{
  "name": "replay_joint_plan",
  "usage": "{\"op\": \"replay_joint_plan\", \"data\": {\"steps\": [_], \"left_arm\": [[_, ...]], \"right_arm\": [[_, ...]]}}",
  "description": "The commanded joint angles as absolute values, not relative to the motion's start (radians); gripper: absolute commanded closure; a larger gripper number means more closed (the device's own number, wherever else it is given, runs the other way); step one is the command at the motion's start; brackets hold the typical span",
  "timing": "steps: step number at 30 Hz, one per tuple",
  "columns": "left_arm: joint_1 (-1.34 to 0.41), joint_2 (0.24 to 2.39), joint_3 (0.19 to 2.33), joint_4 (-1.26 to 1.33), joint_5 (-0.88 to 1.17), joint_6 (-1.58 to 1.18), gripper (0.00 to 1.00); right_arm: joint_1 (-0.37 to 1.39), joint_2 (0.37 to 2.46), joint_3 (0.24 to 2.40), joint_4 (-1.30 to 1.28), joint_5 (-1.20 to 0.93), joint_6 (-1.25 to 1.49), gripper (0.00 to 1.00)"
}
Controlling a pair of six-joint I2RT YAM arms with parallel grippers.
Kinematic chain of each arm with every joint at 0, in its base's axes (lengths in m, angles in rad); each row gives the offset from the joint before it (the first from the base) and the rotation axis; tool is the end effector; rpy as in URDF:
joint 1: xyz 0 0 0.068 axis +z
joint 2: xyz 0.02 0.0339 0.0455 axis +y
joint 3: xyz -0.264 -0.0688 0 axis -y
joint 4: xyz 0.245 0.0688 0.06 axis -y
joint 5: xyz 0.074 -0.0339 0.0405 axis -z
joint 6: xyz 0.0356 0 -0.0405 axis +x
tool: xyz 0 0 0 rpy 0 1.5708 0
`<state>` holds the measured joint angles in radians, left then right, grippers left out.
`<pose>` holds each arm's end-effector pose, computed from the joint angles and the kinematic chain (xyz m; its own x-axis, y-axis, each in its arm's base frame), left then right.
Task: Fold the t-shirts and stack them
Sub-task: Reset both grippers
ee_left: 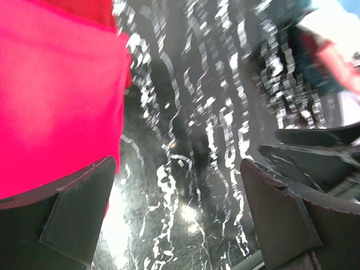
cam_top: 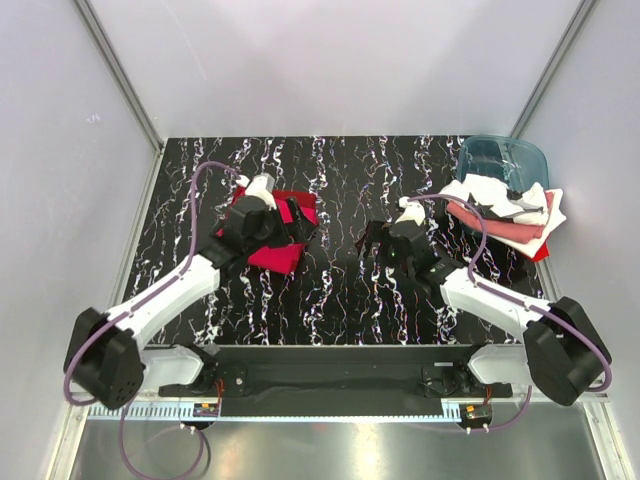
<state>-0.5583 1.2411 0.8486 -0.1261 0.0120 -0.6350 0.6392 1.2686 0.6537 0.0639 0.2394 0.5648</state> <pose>0.2364 -0.1482 0.2707 -0.6579 -0.2884 -0.6957 0.1842 0.8341 -0.5200 0.2207 0.1535 0.2164 -0.5783 0.2180 -0.7861 -0.1277 0.9276 0.3512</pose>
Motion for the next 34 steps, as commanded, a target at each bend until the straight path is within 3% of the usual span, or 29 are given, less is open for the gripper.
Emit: {"op": "replay_joint_plan", "data": {"steps": [1, 34], "left_arm": [[-0.557, 1.155, 0.841, -0.015, -0.006, -0.566, 0.01], [-0.557, 1.106, 0.805, 0.017, -0.032, -0.549, 0.01]], "right_arm": [[0.637, 1.223, 0.649, 0.153, 0.301, 0.529, 0.0], [0.637, 1.181, 0.634, 0.166, 0.321, 0.529, 0.0]]}}
